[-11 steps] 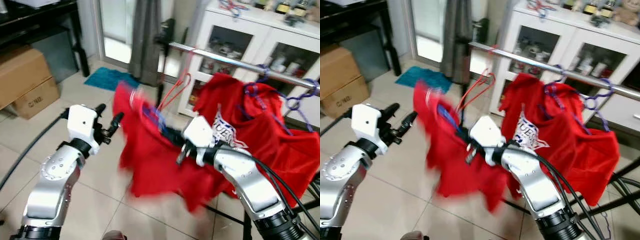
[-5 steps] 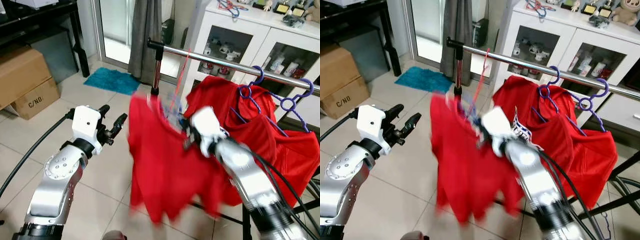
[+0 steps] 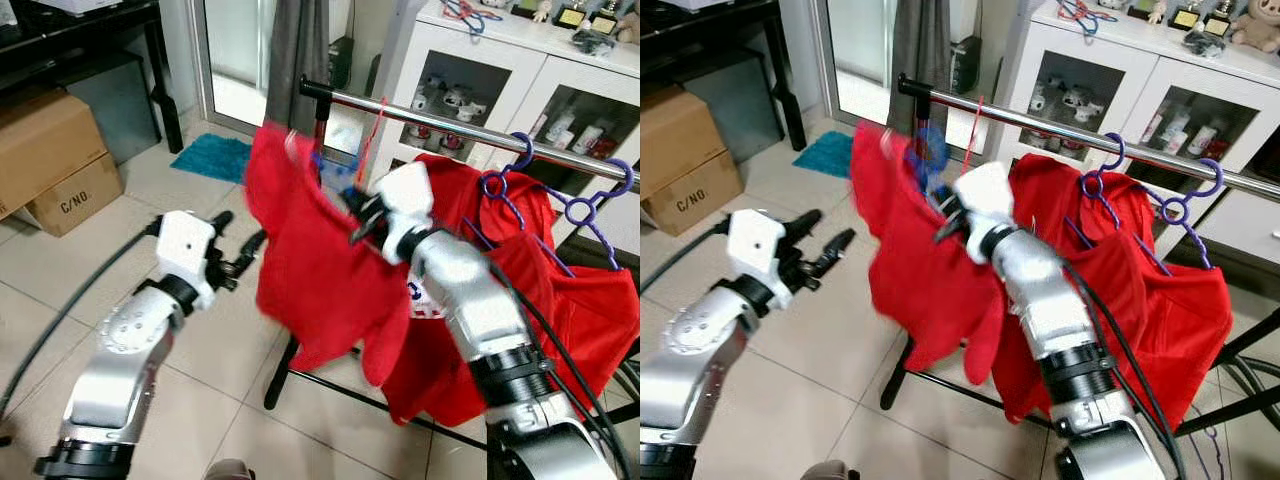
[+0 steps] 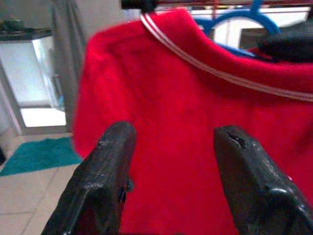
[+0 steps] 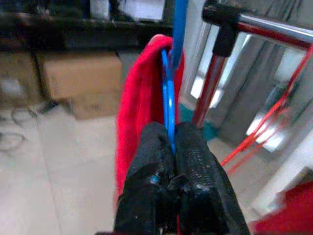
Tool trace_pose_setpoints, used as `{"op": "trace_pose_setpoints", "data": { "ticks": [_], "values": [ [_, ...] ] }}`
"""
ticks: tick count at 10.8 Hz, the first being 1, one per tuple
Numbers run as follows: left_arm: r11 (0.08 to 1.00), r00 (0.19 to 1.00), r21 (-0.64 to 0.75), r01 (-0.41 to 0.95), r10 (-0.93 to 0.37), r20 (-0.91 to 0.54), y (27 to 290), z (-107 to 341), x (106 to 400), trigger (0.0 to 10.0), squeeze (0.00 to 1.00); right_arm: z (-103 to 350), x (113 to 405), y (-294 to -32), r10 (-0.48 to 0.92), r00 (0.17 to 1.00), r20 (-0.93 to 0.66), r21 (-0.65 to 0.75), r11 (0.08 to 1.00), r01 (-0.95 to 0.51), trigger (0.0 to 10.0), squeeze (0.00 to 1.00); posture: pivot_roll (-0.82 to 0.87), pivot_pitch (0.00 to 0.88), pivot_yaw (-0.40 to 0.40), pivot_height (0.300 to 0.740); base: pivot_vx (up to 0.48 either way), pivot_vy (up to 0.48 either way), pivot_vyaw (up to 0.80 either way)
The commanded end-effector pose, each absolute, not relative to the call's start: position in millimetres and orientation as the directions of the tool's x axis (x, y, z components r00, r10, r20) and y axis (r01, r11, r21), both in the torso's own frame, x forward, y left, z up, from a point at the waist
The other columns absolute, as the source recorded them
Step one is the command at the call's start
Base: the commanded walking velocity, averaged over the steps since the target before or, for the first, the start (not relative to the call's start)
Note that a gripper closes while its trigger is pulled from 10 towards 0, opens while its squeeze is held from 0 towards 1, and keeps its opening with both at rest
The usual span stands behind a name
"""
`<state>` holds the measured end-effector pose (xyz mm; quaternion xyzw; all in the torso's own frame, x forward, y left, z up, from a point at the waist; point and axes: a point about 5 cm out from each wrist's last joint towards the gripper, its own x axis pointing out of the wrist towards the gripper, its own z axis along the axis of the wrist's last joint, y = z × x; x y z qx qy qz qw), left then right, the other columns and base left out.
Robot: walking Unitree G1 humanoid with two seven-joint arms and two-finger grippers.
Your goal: Hang hanger
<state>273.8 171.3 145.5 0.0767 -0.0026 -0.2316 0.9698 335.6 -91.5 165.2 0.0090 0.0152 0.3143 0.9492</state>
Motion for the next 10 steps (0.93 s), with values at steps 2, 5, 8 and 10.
{"op": "trace_pose_setpoints", "data": {
  "ticks": [2,5,8,10],
  "values": [
    [0.858,0.866,0.124,0.498,-0.499,-0.028,162.3,144.0,273.0,10.0,0.00,195.3,315.6,-98.1,0.763,0.640,0.094,0.038,0.639,-0.768,10.0,0.00,0.03,0.000,-0.076,0.740,0.000,0.000,0.00],
    [0.853,0.858,0.099,0.513,-0.513,-0.024,157.3,139.3,266.6,10.0,0.00,161.4,259.6,-113.9,0.900,0.404,-0.161,-0.050,0.402,-0.914,10.0,0.00,0.02,0.000,-0.067,0.740,0.000,0.000,0.00],
    [0.852,0.858,0.100,0.513,-0.512,-0.042,155.3,134.1,265.9,10.0,0.00,135.4,250.4,-120.9,0.842,0.457,-0.288,-0.064,0.459,-0.886,10.0,0.00,0.03,0.000,-0.064,0.740,0.000,0.000,0.00],
    [0.870,0.876,0.104,0.482,-0.478,-0.067,156.5,126.8,265.6,10.0,0.00,118.9,251.3,-118.4,0.784,0.558,-0.273,-0.042,0.570,-0.821,10.0,0.00,0.03,0.000,-0.067,0.740,0.000,0.000,0.00]
  ]
}}
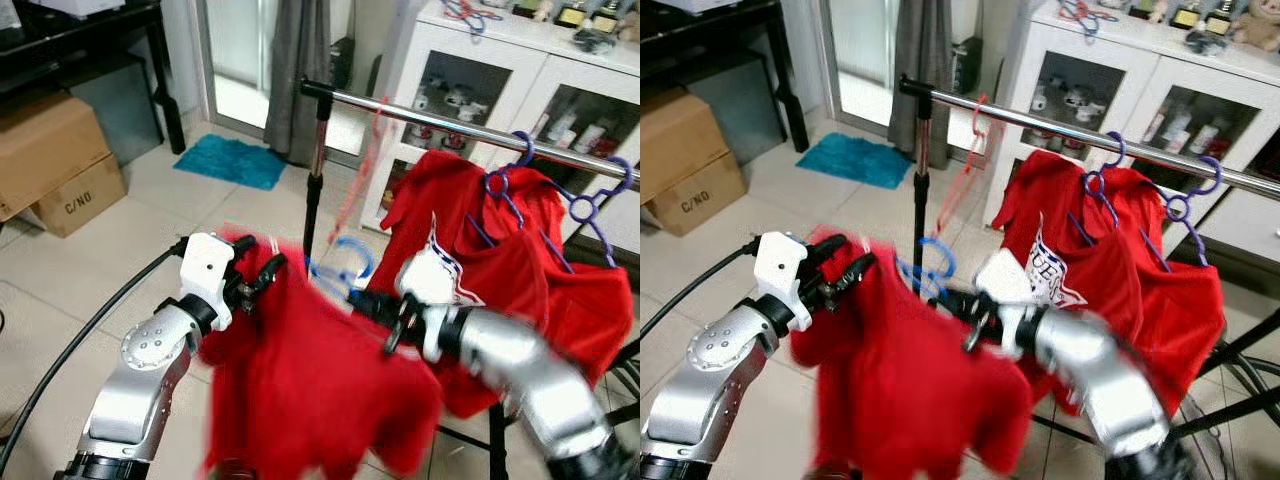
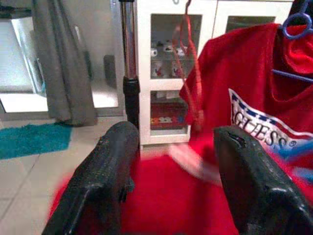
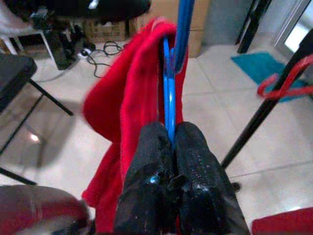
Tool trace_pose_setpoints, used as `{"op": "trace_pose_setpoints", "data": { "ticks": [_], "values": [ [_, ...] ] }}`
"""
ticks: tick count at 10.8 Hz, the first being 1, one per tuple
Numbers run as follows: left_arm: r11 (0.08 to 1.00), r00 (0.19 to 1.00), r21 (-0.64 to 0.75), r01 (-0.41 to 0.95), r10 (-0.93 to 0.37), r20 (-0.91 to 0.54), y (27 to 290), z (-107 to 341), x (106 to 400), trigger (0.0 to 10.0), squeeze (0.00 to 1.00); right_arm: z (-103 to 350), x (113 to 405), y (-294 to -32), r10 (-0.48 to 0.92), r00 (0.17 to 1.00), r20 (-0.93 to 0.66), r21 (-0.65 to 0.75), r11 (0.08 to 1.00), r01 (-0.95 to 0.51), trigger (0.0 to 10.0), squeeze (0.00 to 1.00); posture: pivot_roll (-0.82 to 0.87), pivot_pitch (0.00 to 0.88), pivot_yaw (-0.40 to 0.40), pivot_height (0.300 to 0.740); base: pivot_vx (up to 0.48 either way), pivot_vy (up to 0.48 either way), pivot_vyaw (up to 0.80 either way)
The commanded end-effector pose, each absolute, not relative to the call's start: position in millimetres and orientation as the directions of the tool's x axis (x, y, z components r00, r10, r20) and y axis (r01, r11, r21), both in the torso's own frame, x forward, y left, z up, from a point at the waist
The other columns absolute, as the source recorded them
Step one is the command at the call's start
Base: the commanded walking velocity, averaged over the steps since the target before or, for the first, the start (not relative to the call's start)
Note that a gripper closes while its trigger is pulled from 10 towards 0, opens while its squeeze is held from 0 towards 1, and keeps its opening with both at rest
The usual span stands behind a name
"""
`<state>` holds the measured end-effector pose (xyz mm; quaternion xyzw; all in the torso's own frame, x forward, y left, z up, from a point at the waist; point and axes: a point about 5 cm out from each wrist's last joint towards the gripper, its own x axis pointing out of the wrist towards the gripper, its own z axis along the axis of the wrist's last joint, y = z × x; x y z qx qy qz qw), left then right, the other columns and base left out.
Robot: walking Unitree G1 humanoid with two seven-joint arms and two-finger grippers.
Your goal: Hang hanger
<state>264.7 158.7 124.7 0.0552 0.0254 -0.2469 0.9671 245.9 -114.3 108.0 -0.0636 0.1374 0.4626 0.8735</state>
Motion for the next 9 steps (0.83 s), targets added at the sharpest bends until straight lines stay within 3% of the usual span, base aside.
{"op": "trace_pose_setpoints", "data": {
  "ticks": [1,2,3,4,7,8,9],
  "values": [
    [0.871,0.877,0.103,0.481,-0.477,-0.064,155.1,127.1,266.3,10.0,0.00,118.2,251.2,-117.7,0.780,0.567,-0.265,-0.027,0.582,-0.813,10.0,0.00,0.03,0.000,-0.071,0.740,0.000,0.000,0.00],
    [0.877,0.885,0.118,0.465,-0.457,-0.088,155.9,122.9,267.0,10.0,0.00,102.6,257.2,-127.3,0.684,0.638,-0.353,-0.067,0.662,-0.747,10.0,0.00,0.03,0.000,-0.072,0.740,0.000,0.000,0.00],
    [0.896,0.900,0.097,0.433,-0.423,-0.104,158.2,116.9,268.0,10.0,0.00,87.1,265.0,-141.5,0.521,0.761,-0.387,-0.087,0.801,-0.592,10.0,0.00,0.03,0.000,-0.075,0.740,0.000,0.000,0.00],
    [0.904,0.906,0.094,0.418,-0.407,-0.115,159.8,112.8,266.9,10.0,0.00,79.6,263.5,-147.1,0.456,0.799,-0.392,-0.064,0.853,-0.518,10.0,0.00,0.04,0.000,-0.079,0.740,0.000,0.000,0.00],
    [0.901,0.907,0.133,0.413,-0.393,-0.152,164.4,100.7,258.3,10.0,0.00,51.8,238.7,-172.9,0.298,0.831,-0.471,-0.031,0.935,-0.353,10.0,0.00,0.05,0.000,-0.093,0.740,0.000,0.000,0.00],
    [0.898,0.906,0.144,0.415,-0.392,-0.162,165.4,97.4,257.6,10.0,0.00,48.0,233.7,-182.9,0.214,0.857,-0.469,-0.009,0.969,-0.247,10.0,0.00,0.05,0.000,-0.094,0.740,0.000,-0.352,0.00],
    [0.900,0.906,0.133,0.415,-0.395,-0.155,166.7,96.2,257.2,10.0,0.00,50.4,227.7,-180.3,0.218,0.870,-0.443,0.056,0.975,-0.216,10.0,0.00,0.05,0.000,-0.091,0.740,0.000,-0.352,-0.80]
  ]
}}
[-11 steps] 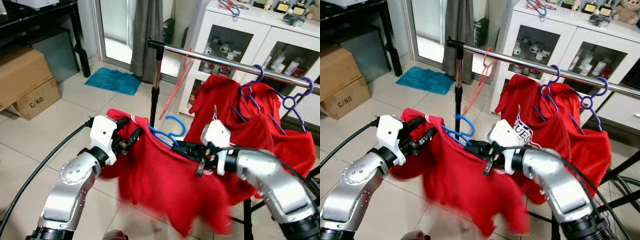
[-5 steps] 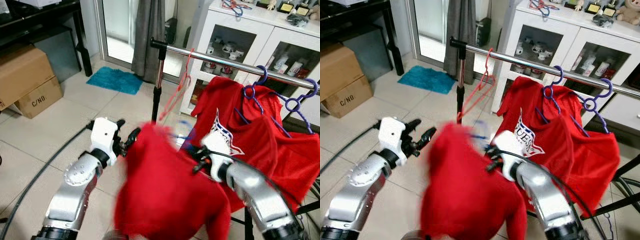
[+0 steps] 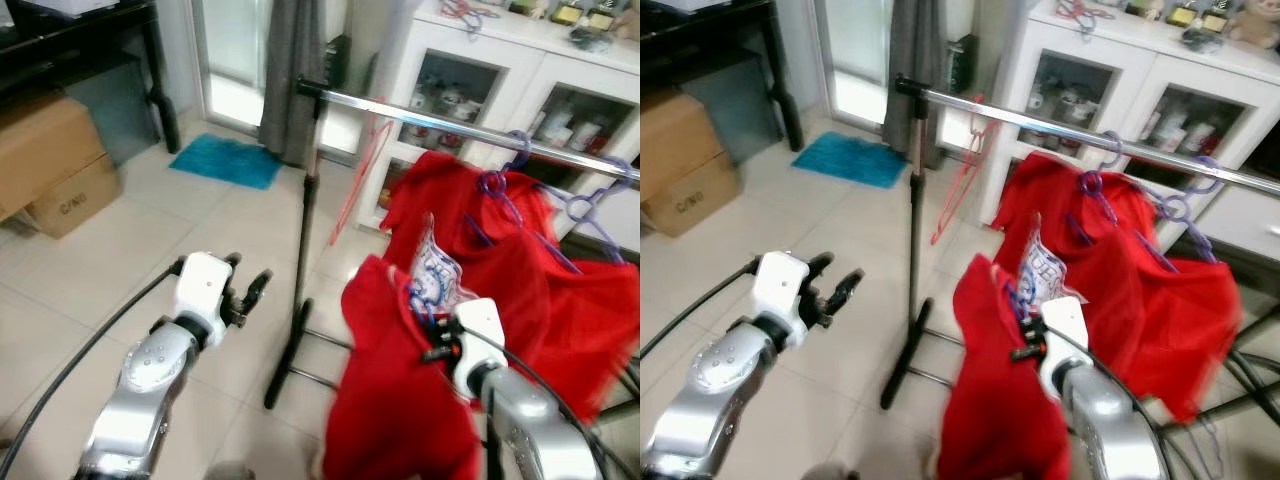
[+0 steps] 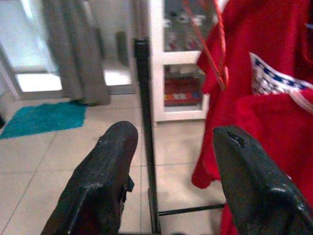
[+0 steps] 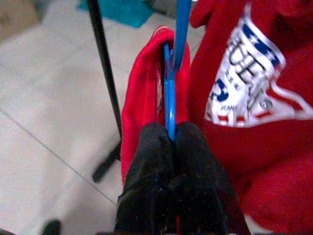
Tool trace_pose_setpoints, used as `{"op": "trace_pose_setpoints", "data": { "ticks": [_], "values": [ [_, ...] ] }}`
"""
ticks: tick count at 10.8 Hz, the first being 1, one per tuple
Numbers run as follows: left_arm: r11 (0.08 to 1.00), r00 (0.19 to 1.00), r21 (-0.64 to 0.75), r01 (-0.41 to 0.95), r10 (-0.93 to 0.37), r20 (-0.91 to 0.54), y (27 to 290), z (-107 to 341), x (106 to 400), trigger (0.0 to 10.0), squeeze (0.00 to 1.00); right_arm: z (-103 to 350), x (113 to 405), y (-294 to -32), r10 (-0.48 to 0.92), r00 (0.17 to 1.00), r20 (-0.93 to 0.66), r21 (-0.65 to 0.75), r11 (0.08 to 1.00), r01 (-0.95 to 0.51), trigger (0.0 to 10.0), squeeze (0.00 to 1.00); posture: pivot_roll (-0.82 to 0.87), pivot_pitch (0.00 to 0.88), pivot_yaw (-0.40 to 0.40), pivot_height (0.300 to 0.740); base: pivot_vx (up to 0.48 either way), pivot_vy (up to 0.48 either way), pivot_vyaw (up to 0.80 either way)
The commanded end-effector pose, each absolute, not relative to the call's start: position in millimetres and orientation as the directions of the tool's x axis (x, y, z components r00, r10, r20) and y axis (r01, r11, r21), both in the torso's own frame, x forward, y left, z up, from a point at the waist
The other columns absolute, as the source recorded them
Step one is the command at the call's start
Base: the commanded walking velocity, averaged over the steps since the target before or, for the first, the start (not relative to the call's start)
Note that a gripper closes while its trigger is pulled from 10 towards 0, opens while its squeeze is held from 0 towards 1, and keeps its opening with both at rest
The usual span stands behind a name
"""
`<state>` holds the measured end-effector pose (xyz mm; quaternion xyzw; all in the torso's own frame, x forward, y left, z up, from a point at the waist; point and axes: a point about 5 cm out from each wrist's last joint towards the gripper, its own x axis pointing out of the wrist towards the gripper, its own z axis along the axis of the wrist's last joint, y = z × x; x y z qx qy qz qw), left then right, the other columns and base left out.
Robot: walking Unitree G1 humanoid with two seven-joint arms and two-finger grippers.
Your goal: Hang hanger
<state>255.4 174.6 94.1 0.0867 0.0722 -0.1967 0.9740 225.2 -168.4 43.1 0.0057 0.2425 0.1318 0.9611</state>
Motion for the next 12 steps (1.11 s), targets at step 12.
{"op": "trace_pose_setpoints", "data": {
  "ticks": [12],
  "values": [
    [0.942,0.945,0.075,0.327,-0.327,-0.020,173.0,113.0,264.9,10.0,0.00,15.4,238.4,-135.4,0.078,0.939,-0.335,-0.050,0.994,-0.100,10.0,0.00,0.05,0.000,-0.077,0.740,0.000,-0.165,-0.47]
  ]
}}
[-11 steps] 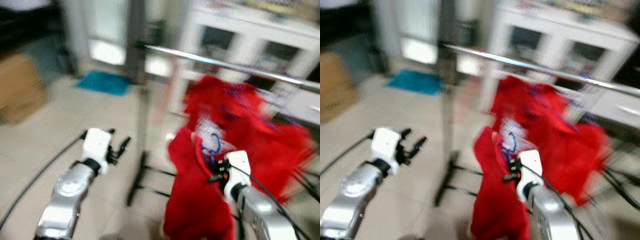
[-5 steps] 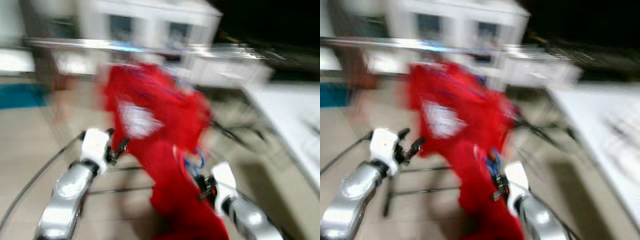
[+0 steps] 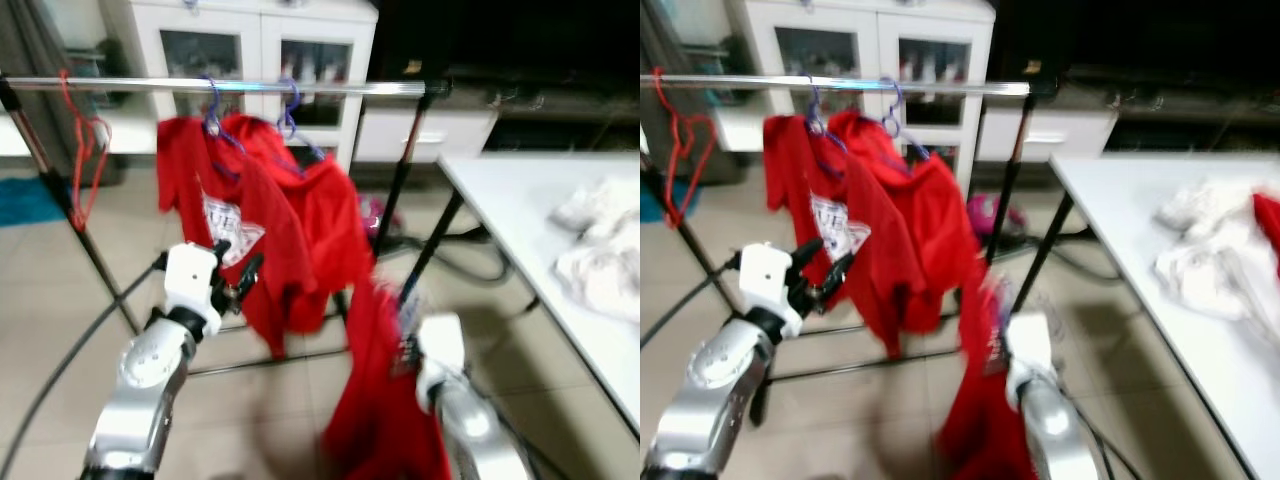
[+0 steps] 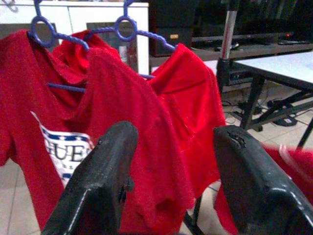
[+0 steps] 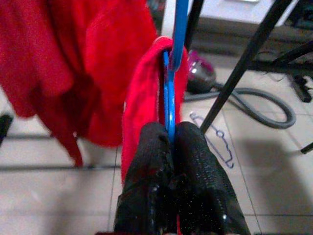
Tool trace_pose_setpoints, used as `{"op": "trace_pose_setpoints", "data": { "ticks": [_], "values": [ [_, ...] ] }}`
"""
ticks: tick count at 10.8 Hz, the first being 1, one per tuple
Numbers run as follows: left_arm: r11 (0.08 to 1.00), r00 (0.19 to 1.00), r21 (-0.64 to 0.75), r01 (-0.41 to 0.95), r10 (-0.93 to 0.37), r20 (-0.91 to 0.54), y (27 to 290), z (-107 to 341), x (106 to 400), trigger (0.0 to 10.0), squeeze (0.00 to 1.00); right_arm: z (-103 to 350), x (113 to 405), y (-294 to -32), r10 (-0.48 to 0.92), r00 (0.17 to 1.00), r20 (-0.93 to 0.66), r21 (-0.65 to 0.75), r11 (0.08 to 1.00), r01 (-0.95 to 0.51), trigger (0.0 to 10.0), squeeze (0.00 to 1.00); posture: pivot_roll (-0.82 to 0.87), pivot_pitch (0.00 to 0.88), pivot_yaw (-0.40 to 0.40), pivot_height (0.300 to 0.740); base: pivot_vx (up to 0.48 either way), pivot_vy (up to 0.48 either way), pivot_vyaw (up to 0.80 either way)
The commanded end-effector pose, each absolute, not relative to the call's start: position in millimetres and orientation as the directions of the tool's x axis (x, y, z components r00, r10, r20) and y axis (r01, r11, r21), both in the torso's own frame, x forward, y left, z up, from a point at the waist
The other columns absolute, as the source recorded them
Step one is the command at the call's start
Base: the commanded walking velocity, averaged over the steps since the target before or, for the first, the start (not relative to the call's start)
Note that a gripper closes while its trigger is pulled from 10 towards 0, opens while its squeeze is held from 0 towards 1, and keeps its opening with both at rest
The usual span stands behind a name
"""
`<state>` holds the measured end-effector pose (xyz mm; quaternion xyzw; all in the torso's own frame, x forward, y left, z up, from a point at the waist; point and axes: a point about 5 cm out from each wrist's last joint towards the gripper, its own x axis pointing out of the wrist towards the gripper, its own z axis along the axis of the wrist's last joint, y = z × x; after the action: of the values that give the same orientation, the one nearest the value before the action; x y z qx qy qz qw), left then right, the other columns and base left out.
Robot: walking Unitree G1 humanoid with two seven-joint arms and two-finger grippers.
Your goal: Hang hanger
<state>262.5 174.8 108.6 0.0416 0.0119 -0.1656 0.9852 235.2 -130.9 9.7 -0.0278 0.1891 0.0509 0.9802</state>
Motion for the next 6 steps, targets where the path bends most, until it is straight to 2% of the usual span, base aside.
{"op": "trace_pose_setpoints", "data": {
  "ticks": [1,3,4,5,6],
  "values": [
    [0.937,0.940,0.076,0.342,-0.342,-0.010,171.5,116.8,265.7,10.0,0.00,28.9,248.6,-127.4,0.060,0.960,-0.274,-0.052,0.996,-0.078,10.0,0.00,0.06,0.000,-0.076,0.740,0.307,0.000,0.00],
    [0.935,0.938,0.076,0.346,-0.347,-0.007,171.9,119.6,267.0,10.0,0.00,39.2,259.5,-126.9,0.025,0.978,-0.208,-0.064,0.997,-0.039,10.0,0.00,0.06,0.000,-0.080,0.740,0.334,0.000,0.00],
    [0.935,0.938,0.077,0.347,-0.348,-0.007,172.0,120.2,267.0,10.0,0.00,56.2,267.3,-167.0,0.002,0.986,-0.169,-0.070,0.997,-0.014,10.0,0.00,0.07,0.000,-0.083,0.740,0.337,0.000,0.00],
    [0.934,0.937,0.078,0.349,-0.349,-0.007,172.2,120.5,266.8,10.0,0.00,82.4,272.2,-194.9,-0.014,0.993,-0.121,-0.092,0.996,0.002,10.0,0.00,0.07,0.000,-0.083,0.740,0.334,0.000,0.00],
    [0.934,0.937,0.077,0.350,-0.350,-0.007,172.6,120.8,266.8,10.0,0.00,89.7,273.3,-198.9,-0.017,0.994,-0.108,-0.097,0.995,0.006,10.0,0.00,0.07,0.000,-0.084,0.740,0.337,0.000,0.00]
  ]
}}
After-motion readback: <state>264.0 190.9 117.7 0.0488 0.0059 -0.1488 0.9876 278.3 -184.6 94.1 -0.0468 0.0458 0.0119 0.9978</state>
